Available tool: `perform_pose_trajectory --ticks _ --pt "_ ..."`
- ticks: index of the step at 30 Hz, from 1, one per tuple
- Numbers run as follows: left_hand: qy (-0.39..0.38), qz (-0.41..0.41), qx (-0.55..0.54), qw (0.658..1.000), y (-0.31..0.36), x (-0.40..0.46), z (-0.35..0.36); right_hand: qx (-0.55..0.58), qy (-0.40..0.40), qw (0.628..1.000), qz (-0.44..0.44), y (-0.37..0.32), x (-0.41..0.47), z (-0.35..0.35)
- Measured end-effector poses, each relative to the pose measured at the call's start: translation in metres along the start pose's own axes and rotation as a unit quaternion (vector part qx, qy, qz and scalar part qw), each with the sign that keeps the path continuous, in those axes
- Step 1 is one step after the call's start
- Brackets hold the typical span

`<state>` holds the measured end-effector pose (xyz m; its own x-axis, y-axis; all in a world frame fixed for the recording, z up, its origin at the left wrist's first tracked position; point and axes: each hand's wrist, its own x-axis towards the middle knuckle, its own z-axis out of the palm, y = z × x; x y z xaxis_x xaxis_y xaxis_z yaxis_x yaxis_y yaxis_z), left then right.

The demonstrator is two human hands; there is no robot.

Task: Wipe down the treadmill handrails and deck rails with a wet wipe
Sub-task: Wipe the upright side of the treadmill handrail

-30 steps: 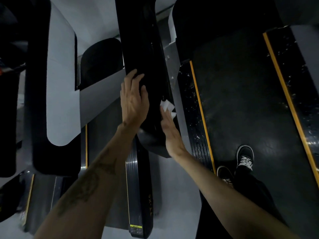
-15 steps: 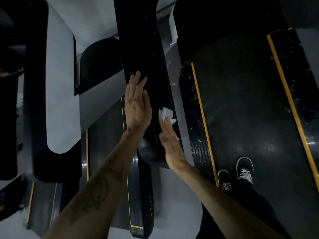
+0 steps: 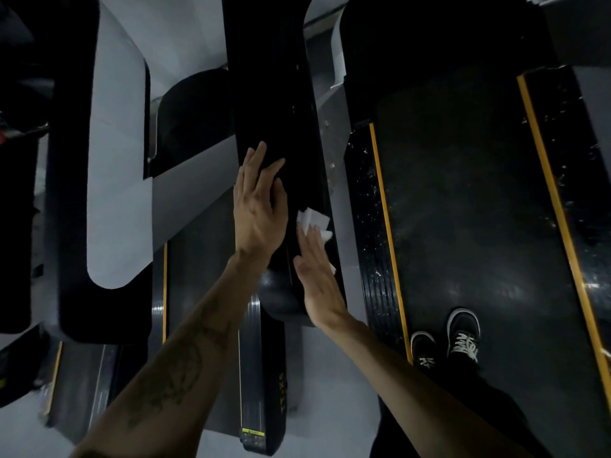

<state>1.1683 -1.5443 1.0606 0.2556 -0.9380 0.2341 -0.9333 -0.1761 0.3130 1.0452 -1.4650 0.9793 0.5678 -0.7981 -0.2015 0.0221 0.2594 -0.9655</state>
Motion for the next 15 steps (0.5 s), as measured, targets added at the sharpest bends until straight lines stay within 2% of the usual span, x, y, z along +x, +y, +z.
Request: perform_pose_trajectory --ticks 4,9,15 --pt "-0.003 -0.002 -0.006 1.0 0.001 0.0 -0.001 -0.058 0.009 0.997 -0.047 -0.017 0.039 -0.004" --pt "0.0 -0.016 -0.01 1.0 0.002 0.001 -0.001 0.0 0.02 0.999 0.033 0.004 0.046 -0.02" --pt "0.004 -0.009 0.002 1.0 0.0 0.001 0.001 -0.018 0.01 0.999 -0.035 0.009 0.019 -0.004"
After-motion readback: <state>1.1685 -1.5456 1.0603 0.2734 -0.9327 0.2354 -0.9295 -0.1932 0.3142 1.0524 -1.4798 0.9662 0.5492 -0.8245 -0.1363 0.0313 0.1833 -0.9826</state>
